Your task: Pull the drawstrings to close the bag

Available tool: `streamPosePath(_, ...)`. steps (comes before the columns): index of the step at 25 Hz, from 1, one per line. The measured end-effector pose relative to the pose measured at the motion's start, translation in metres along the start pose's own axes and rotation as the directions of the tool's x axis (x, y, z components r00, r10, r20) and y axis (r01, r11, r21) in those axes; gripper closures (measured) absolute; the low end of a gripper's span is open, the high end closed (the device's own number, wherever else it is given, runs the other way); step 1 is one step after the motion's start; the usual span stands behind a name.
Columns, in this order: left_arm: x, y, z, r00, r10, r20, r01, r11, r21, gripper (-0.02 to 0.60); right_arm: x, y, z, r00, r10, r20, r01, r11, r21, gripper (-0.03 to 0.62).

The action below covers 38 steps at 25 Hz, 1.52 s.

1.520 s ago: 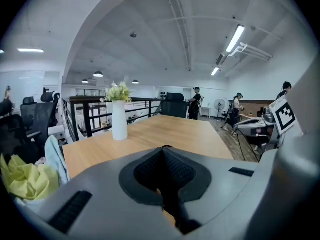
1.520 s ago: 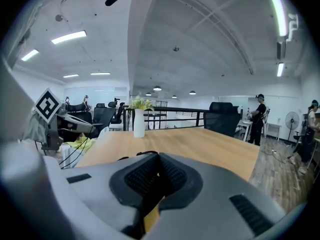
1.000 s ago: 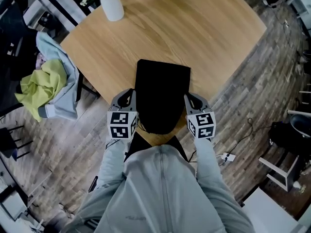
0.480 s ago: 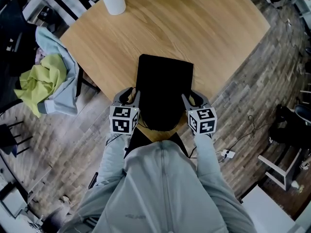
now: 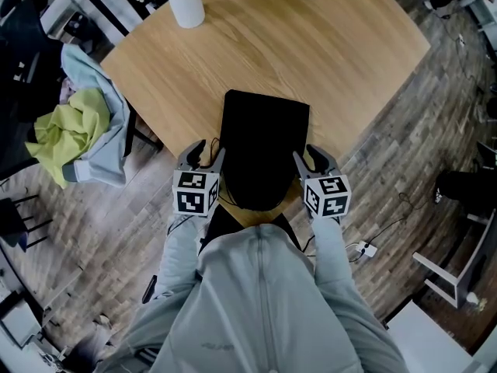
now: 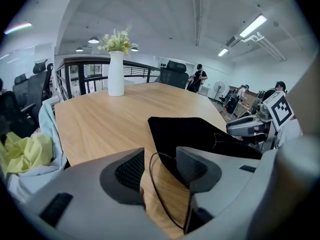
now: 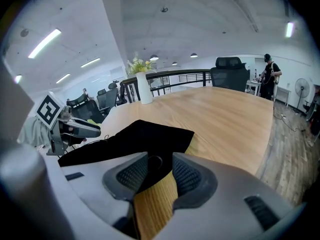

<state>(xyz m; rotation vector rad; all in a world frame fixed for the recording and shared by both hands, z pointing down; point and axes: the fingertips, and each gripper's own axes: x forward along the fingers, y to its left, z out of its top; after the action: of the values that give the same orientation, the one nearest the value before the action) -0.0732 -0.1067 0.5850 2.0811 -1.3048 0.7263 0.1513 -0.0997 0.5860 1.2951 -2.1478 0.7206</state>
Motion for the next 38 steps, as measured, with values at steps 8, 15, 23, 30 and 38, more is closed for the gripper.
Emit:
streamPosePath(8, -0.018, 0.000, 0.018, 0.998, 0.007, 0.068, -0.008, 1.000, 0.004, 0.380, -0.012, 0.009, 0.017, 0.998, 0.001, 0.055, -0.001, 1.000, -0.006, 0.457)
streamPosePath(15, -0.038, -0.008, 0.040, 0.990, 0.007, 0.138, -0.010, 1.000, 0.025, 0.380, -0.035, 0.011, 0.043, 0.991, -0.013, 0.132, 0.017, 0.999, -0.028, 0.457)
streamPosePath(23, -0.064, -0.023, 0.079, 0.967, -0.024, 0.254, 0.007, 0.998, 0.069, 0.380, -0.072, 0.019, 0.090, 0.957, 0.002, 0.289, 0.019, 0.997, -0.071, 0.457)
streamPosePath(30, -0.091, -0.049, 0.115, 0.928, -0.082, 0.364, 0.039, 0.992, 0.124, 0.382, -0.115, 0.031, 0.139, 0.893, 0.036, 0.450, 0.012, 0.995, -0.103, 0.470)
streamPosePath(38, -0.130, -0.075, 0.151, 0.857, -0.162, 0.489, 0.107, 0.985, 0.139, 0.421, -0.162, 0.036, 0.168, 0.817, 0.062, 0.573, 0.023, 0.990, -0.141, 0.518)
